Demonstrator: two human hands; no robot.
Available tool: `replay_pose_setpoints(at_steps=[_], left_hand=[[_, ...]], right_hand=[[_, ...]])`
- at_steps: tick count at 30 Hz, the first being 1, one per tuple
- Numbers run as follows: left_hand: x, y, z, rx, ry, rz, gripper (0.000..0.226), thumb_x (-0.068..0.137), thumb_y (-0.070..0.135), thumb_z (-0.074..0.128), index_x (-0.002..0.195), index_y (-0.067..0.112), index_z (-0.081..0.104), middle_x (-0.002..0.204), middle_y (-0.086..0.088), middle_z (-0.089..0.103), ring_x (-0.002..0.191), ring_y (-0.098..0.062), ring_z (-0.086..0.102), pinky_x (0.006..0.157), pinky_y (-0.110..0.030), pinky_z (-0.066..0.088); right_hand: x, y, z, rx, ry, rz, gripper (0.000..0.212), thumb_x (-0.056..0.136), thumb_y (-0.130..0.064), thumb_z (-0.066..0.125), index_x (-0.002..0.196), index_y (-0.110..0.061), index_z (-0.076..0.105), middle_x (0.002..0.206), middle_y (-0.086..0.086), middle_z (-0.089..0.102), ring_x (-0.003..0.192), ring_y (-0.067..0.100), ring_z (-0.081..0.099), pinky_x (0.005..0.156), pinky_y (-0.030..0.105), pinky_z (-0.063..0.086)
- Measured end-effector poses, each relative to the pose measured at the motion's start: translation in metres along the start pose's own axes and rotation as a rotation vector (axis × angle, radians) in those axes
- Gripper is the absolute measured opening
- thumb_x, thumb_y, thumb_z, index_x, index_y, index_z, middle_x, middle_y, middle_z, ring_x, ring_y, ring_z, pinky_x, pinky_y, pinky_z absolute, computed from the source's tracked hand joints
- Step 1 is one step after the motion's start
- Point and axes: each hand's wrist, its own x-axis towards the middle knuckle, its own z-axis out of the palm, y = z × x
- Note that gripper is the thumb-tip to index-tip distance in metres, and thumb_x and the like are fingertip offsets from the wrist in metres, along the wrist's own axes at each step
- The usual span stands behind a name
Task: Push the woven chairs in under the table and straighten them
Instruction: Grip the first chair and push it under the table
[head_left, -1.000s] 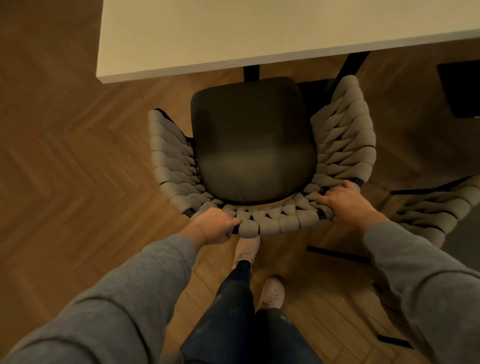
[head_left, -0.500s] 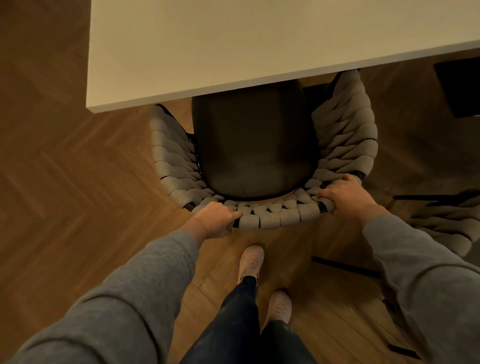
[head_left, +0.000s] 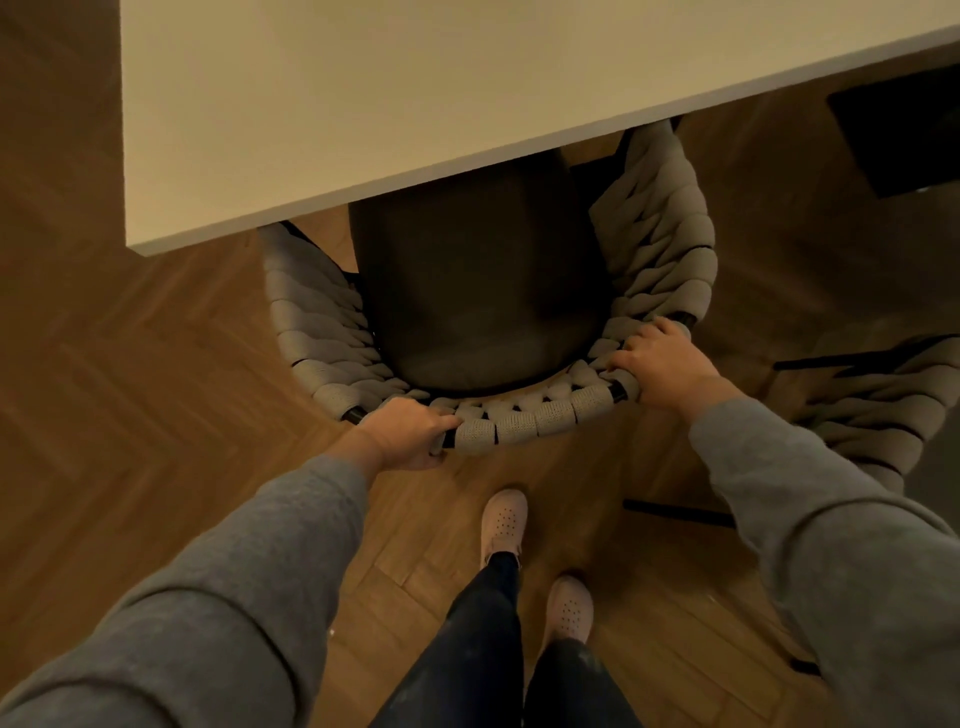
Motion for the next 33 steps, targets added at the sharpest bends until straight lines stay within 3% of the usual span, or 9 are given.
replay_pose_setpoints(at_steps=[4,8,12,19,23,30,33], left_hand=[[-0.003,0.01,-0.008,-0.056,0.119,-0.093,0.074,0.083,0.075,0.04,0.135,0.022,0.048,0.118,0.002,0.062,0.101,-0.015,0.062,0.082,-0.03,0.052],[0.013,0.052,-0.032,-0.169,0.36,-0.098,0.077,0.086,0.068,0.048,0.143,0.016,0.039,0.145,-0.009,0.043,0.13,-0.026,0.045,0.105,-0.039,0.042],[0.045,0.128,-0.056,-0.083,0.476,0.098,0.071,0.086,0.061,0.047,0.138,0.014,0.041,0.141,-0.019,0.045,0.127,-0.037,0.047,0.106,-0.048,0.04],[0.088,0.32,-0.067,0.092,0.3,0.395,0.085,0.088,0.062,0.051,0.153,0.017,0.02,0.158,-0.013,0.018,0.146,-0.03,0.016,0.119,-0.038,0.006],[0.099,0.425,-0.055,0.238,0.227,0.453,0.094,0.085,0.063,0.054,0.155,0.018,0.008,0.16,-0.012,0.011,0.149,-0.028,0.005,0.119,-0.038,-0.003],[0.128,0.525,-0.055,0.428,0.054,0.447,0.095,0.083,0.06,0.06,0.154,0.019,0.012,0.156,-0.011,0.027,0.148,-0.031,0.01,0.12,-0.048,0.003],[0.141,0.539,-0.055,0.459,-0.013,0.46,0.09,0.082,0.057,0.063,0.153,0.023,0.019,0.153,-0.01,0.031,0.147,-0.031,0.015,0.12,-0.048,0.007]], right_hand=[[-0.015,-0.007,0.015,0.153,0.12,0.042,0.08,0.084,-0.043,0.065,0.15,-0.026,0.024,0.155,0.006,0.028,0.147,0.026,0.014,0.118,0.048,-0.002],[-0.062,-0.004,0.033,0.287,0.295,0.104,0.082,0.085,-0.048,0.063,0.151,-0.026,0.02,0.158,0.006,0.023,0.148,0.025,0.012,0.12,0.049,0.002],[-0.134,0.008,0.062,0.36,0.364,0.255,0.076,0.089,-0.048,0.058,0.151,-0.024,0.022,0.158,0.007,0.023,0.148,0.025,0.013,0.12,0.046,0.003],[-0.307,0.022,0.15,0.522,0.417,0.404,0.062,0.091,-0.047,0.056,0.145,-0.021,0.038,0.15,0.008,0.038,0.142,0.027,0.028,0.118,0.041,0.009],[-0.414,0.026,0.215,0.557,0.355,0.503,0.072,0.087,-0.064,0.036,0.142,-0.018,0.043,0.147,0.009,0.043,0.14,0.027,0.032,0.118,0.044,0.016],[-0.535,0.028,0.296,0.647,0.153,0.577,0.114,0.068,-0.093,0.004,0.149,-0.017,0.03,0.151,0.006,0.036,0.143,0.023,0.027,0.12,0.043,0.013],[-0.557,0.023,0.32,0.652,0.053,0.569,0.113,0.066,-0.093,0.016,0.151,-0.021,0.022,0.152,0.002,0.034,0.142,0.02,0.027,0.12,0.041,0.011]])
